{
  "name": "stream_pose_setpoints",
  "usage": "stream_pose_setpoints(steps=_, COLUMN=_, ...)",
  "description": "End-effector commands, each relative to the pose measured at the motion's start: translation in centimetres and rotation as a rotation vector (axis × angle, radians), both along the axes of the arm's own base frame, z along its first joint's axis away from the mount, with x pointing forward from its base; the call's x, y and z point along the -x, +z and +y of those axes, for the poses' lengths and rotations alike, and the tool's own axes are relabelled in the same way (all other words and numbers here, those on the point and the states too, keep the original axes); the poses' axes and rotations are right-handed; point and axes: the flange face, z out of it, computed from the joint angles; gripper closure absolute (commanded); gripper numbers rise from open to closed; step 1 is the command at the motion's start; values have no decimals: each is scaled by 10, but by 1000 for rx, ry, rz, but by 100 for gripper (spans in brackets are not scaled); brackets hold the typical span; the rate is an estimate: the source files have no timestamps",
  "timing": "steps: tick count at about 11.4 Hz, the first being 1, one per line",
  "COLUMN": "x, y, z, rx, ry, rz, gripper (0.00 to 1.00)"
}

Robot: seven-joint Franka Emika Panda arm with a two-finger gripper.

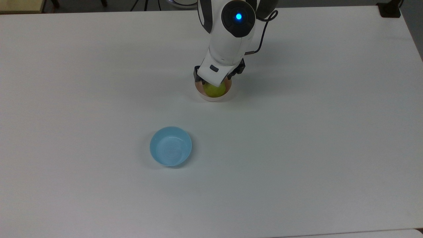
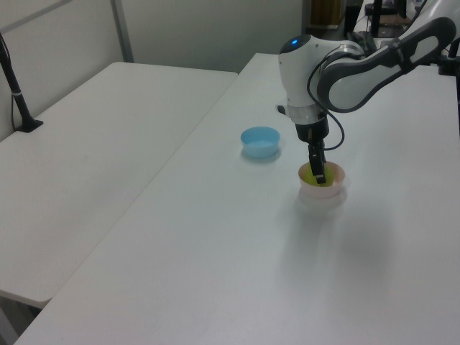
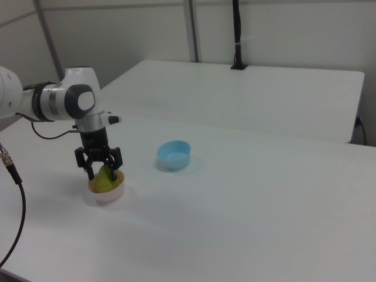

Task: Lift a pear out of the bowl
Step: 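Move the open gripper over the pink bowl and lower onto the pear, then close the gripper on the green pear and lift it from the bowl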

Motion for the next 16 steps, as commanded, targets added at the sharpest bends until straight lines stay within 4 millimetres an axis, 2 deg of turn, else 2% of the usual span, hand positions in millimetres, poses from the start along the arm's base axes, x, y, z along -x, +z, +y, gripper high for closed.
stream_pose_setpoints(steps=1, x=-1, y=-12, z=-1, rx=22, ry=36, rz=-5, gripper=31)
stream_pose_setpoints(steps=3, x=-1, y=-14, z=-1, rx=23, ry=36, rz=-2, gripper=55)
stream_pose_setpoints(steps=4, x=0, y=-12, z=-1, rx=23, ry=36, rz=-2, gripper=63)
stream_pose_setpoints(steps=6, x=2, y=2, z=-1, rx=22, ry=34, rz=-8, gripper=63)
stream_pose_setpoints(steps=10, x=16, y=60, z=-4, rx=17, ry=27, rz=-14, gripper=63)
stream_pose_setpoints(steps=14, x=34, y=158, z=-10, rx=-11, ry=10, rz=-71, gripper=63)
stream_pose_setpoints(steps=16, x=36, y=186, z=-28, rx=-18, ry=-6, rz=-98, gripper=63)
